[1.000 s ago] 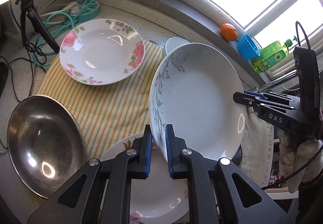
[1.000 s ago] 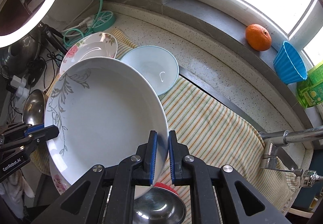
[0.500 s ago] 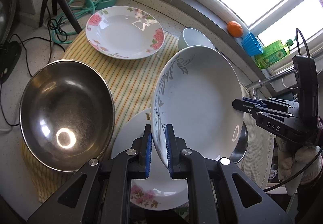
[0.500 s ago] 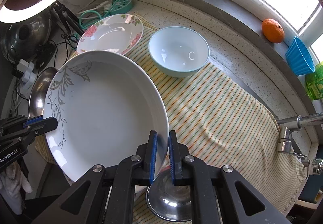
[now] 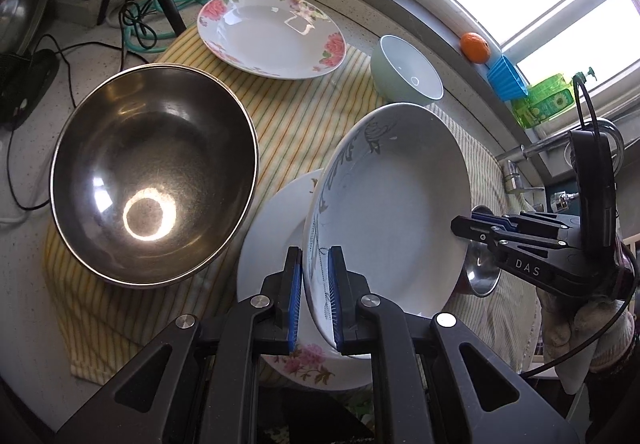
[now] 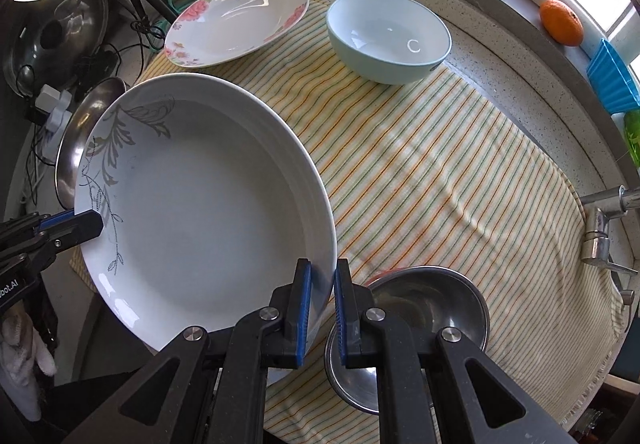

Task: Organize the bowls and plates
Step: 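Lower the grey-leaf plate onto the pink-flowered plate with both grippers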

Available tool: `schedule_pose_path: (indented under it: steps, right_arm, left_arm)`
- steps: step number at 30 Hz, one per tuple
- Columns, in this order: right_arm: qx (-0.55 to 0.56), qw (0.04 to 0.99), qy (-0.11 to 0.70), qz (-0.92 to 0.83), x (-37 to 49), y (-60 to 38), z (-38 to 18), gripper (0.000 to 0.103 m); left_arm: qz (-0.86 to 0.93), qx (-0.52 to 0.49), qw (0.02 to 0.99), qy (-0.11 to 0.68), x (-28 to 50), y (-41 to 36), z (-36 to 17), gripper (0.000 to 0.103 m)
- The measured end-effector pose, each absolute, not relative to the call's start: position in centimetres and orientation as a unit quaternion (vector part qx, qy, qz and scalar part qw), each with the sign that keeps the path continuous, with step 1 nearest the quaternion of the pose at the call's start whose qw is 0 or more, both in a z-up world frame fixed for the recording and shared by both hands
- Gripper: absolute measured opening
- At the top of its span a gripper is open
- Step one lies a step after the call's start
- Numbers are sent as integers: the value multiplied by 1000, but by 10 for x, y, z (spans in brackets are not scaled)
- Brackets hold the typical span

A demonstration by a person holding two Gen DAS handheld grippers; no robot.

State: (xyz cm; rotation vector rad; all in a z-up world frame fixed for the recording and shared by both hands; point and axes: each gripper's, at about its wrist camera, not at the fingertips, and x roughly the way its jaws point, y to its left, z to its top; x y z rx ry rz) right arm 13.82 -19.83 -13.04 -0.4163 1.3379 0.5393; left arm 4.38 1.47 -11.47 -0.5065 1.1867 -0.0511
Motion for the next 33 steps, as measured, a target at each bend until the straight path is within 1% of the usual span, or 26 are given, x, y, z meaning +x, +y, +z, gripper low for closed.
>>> schedule_pose_path:
  steps: [19,33]
  right_arm:
    - [-211,711,621,253,119,-187,-152,10]
    - [-220,705,625,251,115,-182,-164,10]
  left_arm:
    - [-17,-255,775,578,17,16,-138,11]
    - [-17,-257,764,591,13,17,-148,11]
